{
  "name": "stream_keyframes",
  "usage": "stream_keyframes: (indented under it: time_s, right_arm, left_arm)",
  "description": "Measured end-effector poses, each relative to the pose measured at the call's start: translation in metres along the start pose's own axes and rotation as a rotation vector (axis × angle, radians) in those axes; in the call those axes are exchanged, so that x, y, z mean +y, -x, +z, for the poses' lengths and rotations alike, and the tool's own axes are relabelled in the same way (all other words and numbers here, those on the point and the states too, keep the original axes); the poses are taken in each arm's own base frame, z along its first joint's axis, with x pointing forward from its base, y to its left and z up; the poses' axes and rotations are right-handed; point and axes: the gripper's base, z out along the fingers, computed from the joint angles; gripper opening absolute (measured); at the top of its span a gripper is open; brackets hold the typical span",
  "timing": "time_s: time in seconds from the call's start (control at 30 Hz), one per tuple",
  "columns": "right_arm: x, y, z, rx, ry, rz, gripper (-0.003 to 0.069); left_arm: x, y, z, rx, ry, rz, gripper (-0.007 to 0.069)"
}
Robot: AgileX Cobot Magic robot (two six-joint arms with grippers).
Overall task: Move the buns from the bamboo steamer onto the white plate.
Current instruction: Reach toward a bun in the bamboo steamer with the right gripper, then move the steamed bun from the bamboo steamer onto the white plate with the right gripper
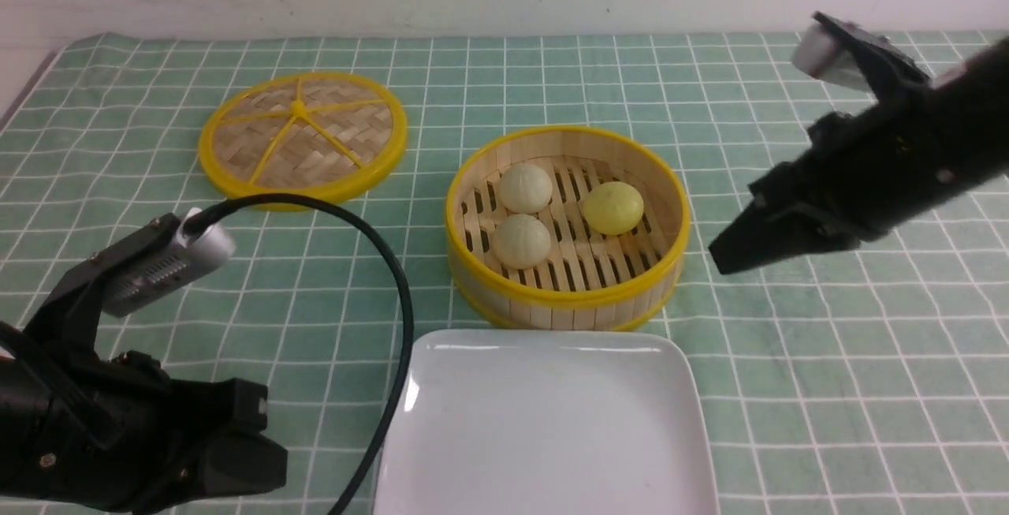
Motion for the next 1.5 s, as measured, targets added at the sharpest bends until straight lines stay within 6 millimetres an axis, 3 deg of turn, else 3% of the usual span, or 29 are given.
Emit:
stream_keyframes:
  time_s: [0.2, 0.33, 0.43, 0.63, 0.77, 0.87, 0.93, 1.03, 1.07, 1.1, 1.13, 1.2, 1.27, 1.37, 1.5]
  right_arm:
    - [-0.005, 0.044, 0.037, 0.046, -0.166, -0.017, 0.0092]
    - [-0.008, 0.065, 0.068, 0.046, -0.230, -0.077, 0.0199]
    - [-0.016, 0.081, 0.094, 0.010, -0.267, -0.089, 0.0323]
    - [-0.042, 0.093, 0.127, -0.070, -0.369, -0.093, 0.0476]
    - [-0.055, 0.094, 0.147, -0.092, -0.392, -0.099, 0.0507]
    - [-0.061, 0.092, 0.157, -0.085, -0.395, -0.095, 0.0489]
    - [-0.063, 0.091, 0.161, -0.079, -0.396, -0.090, 0.0435]
    - [-0.063, 0.092, 0.161, -0.086, -0.395, -0.091, 0.0299]
    - [-0.063, 0.092, 0.161, -0.089, -0.395, -0.091, 0.0203]
    - [-0.063, 0.092, 0.161, -0.089, -0.395, -0.091, 0.0203]
    - [-0.063, 0.092, 0.161, -0.089, -0.395, -0.091, 0.0092]
    - [-0.063, 0.093, 0.160, -0.089, -0.395, -0.091, 0.0029]
    - [-0.061, 0.092, 0.157, -0.079, -0.394, -0.090, 0.0018]
    - [-0.050, 0.091, 0.138, -0.045, -0.391, -0.089, 0.0018]
    - [-0.022, 0.091, 0.085, -0.053, -0.382, -0.105, 0.0018]
  left_arm:
    - [0.000, 0.000, 0.000, 0.000, 0.002, 0.004, 0.0008]
    - [0.000, 0.000, 0.000, 0.001, 0.003, 0.005, 0.0014]
    - [0.000, 0.000, 0.000, 0.002, 0.003, 0.005, 0.0020]
    - [0.000, 0.000, 0.000, 0.000, 0.003, 0.006, 0.0022]
    - [0.000, 0.001, 0.000, -0.006, 0.005, 0.006, 0.0029]
    - [0.000, 0.001, 0.000, -0.006, 0.005, 0.006, 0.0032]
    - [0.000, 0.001, 0.000, -0.006, 0.005, 0.007, 0.0032]
    - [0.000, 0.001, 0.000, -0.006, 0.005, 0.008, 0.0032]
    - [0.000, 0.001, 0.000, -0.006, 0.005, 0.008, 0.0034]
    - [0.000, 0.001, 0.000, -0.006, 0.005, 0.008, 0.0034]
    - [0.000, 0.001, 0.000, -0.006, 0.005, 0.008, 0.0036]
    - [0.000, 0.001, 0.000, -0.006, 0.005, 0.008, 0.0038]
    - [0.000, 0.001, 0.000, -0.006, 0.005, 0.008, 0.0040]
    - [0.000, 0.001, 0.000, -0.006, 0.005, 0.008, 0.0044]
    - [0.000, 0.001, 0.000, -0.006, 0.005, 0.008, 0.0044]
